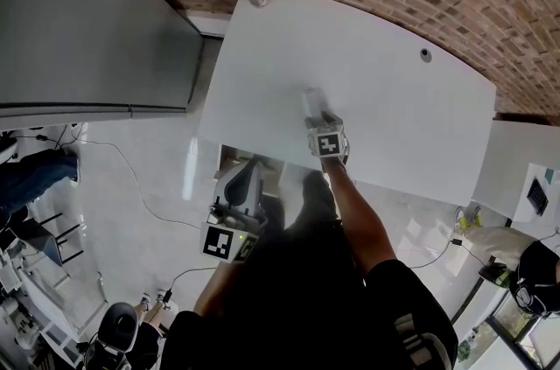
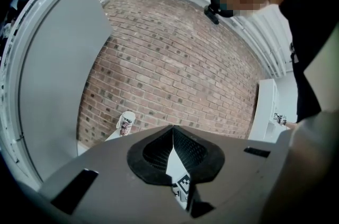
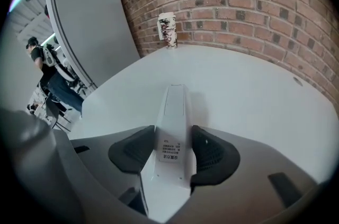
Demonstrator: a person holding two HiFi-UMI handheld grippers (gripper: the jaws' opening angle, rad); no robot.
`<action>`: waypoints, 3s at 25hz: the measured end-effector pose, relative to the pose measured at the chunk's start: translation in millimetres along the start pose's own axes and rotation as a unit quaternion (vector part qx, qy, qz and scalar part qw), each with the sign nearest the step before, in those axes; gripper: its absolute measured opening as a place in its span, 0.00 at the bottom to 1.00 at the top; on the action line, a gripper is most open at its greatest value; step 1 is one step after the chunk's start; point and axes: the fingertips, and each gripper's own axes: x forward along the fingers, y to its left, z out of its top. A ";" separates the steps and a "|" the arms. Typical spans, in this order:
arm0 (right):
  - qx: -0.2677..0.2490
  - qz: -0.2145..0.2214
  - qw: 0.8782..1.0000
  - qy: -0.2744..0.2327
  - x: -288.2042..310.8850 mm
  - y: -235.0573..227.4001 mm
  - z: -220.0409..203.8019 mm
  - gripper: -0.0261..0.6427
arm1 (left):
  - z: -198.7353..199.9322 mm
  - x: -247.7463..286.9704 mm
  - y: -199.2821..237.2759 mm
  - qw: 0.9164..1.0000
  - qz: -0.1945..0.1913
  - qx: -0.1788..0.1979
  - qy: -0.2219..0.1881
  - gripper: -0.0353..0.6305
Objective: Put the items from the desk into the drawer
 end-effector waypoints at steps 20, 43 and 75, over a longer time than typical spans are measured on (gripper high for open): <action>-0.135 0.126 0.978 -0.098 -78.8 142.4 48.7 0.37 | 19.4 -99.6 38.1 0.990 0.119 0.005 -0.073 0.06; -0.273 0.257 0.927 0.024 -52.0 313.1 -89.1 0.37 | -33.2 -218.2 114.4 0.972 0.223 -0.050 -0.062 0.06; -0.238 0.126 0.941 0.204 166.0 222.1 -245.3 0.37 | -175.9 -183.7 179.9 0.969 0.219 -0.109 0.024 0.06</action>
